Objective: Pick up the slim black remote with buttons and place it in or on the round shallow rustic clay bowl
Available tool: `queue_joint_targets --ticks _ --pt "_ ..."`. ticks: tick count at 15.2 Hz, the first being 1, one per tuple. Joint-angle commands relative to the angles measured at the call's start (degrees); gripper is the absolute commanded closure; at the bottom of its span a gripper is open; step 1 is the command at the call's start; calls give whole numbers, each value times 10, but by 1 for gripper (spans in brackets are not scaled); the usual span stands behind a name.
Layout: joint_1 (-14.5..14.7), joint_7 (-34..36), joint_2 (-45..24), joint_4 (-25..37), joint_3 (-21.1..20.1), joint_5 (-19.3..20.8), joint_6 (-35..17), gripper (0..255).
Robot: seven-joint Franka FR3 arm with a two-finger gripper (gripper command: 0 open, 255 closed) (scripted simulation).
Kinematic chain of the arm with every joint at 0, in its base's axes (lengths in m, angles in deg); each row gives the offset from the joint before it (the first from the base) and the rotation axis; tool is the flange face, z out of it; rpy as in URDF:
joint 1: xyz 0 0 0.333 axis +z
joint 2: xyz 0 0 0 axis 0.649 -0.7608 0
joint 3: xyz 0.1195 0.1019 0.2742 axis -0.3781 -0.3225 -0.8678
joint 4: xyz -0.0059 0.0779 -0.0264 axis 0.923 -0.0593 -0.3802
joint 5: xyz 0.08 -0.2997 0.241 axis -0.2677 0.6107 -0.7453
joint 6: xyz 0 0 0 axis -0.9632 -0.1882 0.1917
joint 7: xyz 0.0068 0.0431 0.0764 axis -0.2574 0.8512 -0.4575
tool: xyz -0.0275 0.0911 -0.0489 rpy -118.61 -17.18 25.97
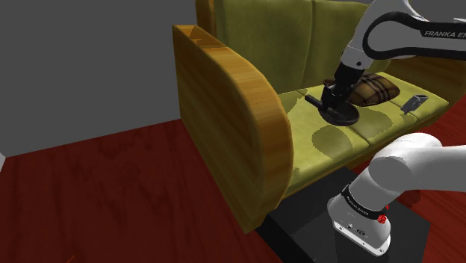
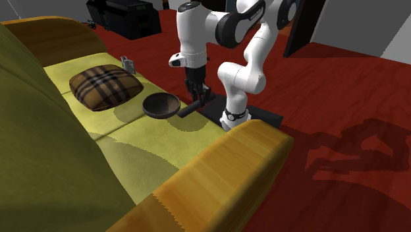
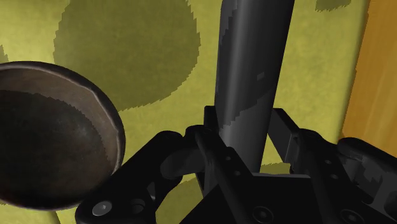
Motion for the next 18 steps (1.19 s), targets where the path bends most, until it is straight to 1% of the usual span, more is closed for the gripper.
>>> queue_joint_targets --ticks 1,6,10,14,18 --pt "0 0 0 14 -1 -1 15 255" --pt "-31 -71 -44 42 70 51 -2 255" --pt "-48 -126 -93 77 124 83 -18 255" --pt "-55 -181 -149 121 178 103 -35 255" --pt "-54 -238 -214 175 233 110 -51 255"
